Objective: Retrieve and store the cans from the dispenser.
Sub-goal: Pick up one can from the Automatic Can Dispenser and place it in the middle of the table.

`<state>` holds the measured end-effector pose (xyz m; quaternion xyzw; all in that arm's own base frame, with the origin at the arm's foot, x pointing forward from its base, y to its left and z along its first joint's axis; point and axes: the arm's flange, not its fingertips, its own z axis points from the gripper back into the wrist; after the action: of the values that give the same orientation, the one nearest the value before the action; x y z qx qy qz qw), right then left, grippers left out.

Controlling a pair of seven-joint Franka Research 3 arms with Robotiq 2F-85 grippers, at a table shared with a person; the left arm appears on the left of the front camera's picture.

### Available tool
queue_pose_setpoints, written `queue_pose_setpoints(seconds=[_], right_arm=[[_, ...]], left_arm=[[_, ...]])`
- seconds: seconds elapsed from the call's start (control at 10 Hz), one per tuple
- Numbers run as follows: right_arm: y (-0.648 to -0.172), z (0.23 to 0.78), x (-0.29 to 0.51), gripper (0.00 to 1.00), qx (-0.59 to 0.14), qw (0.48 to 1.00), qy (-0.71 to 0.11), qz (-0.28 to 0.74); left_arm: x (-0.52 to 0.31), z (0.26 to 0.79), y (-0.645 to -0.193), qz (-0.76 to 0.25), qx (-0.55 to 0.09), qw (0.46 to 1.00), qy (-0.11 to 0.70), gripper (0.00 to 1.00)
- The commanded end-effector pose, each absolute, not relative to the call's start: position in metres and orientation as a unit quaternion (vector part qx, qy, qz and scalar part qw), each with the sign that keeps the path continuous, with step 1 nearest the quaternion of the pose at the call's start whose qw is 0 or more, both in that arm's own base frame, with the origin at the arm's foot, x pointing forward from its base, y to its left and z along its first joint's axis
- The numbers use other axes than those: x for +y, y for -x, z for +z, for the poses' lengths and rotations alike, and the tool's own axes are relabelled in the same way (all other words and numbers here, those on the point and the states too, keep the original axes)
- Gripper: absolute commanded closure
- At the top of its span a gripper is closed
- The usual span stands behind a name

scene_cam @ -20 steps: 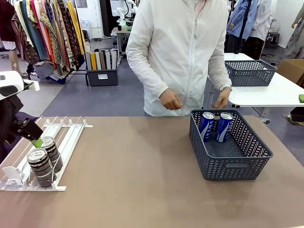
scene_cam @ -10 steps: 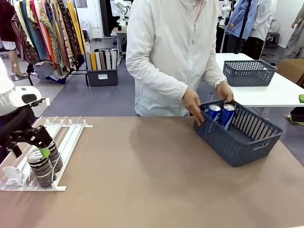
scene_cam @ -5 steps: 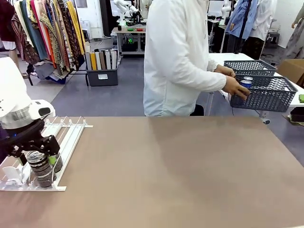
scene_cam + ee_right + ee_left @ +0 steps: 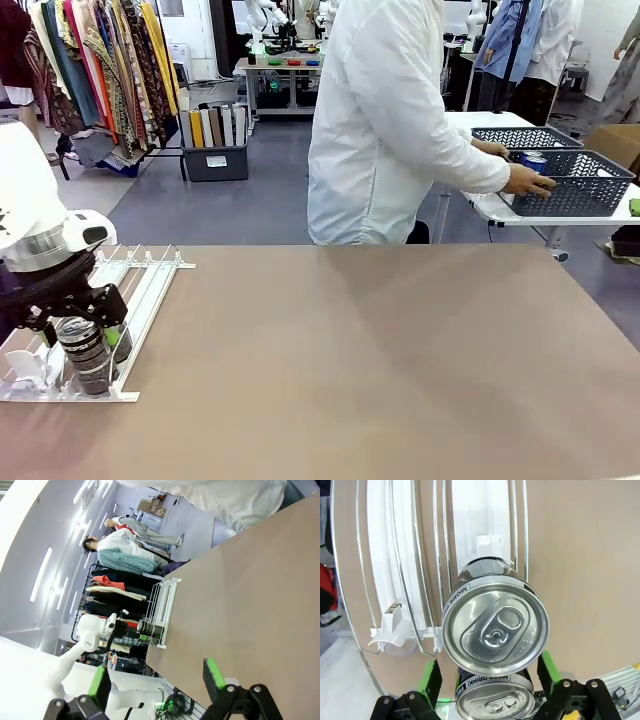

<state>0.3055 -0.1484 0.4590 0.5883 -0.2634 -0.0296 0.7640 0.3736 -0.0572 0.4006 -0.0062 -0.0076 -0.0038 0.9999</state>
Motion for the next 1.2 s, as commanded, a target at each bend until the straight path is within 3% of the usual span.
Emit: queue_pose_setpoints(seconds=[0.0, 0.1, 0.2, 0.8, 1.1], right_arm=[[-0.309, 0.464, -0.147, 0.00, -0.272, 0.755, -0.596, -0.030], [-0.309, 0.464, -0.147, 0.00, -0.272, 0.755, -0.596, -0.030], [-0.309, 0.464, -0.147, 0.00, -0.272, 0.755, -0.596, -0.030], [-0.309, 0.464, -0.147, 0.00, -0.272, 0.755, -0.596, -0.030], [-0.309, 0.464, -0.147, 0.00, -0.272, 0.755, -0.596, -0.030]], left_arm=[[-0.057, 0.400, -0.363, 0.004, -0.020, 1.000, -0.005, 0.28], [-0.057, 0.401, -0.364, 0.003, -0.020, 1.000, -0.007, 0.88], [-0.058, 0.400, -0.364, 0.002, -0.020, 1.000, -0.007, 1.00], [-0.058, 0.414, -0.358, -0.002, -0.032, 0.999, -0.002, 1.00], [-0.059, 0.493, -0.329, -0.017, -0.082, 0.997, 0.001, 1.00]])
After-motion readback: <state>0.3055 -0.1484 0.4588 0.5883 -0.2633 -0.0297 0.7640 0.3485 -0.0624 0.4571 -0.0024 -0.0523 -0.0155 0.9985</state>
